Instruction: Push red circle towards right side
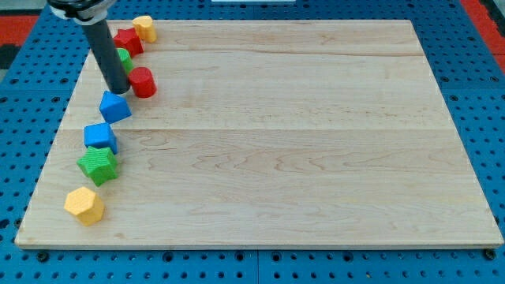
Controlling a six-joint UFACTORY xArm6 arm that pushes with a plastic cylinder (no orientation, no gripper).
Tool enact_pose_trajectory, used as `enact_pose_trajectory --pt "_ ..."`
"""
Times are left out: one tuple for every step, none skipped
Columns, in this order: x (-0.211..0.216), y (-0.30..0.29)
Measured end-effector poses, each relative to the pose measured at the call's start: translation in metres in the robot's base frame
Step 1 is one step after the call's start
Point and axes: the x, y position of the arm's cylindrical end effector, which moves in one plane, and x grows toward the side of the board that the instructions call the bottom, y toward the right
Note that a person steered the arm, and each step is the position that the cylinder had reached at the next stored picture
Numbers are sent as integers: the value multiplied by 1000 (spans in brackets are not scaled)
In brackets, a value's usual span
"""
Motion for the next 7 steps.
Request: enact_pose_trajectory --pt "0 37" --pt "0 48" --pt "-6 34" --pt "-23 33" --pt "-35 75" --pt "-37 100" --pt "-37 120"
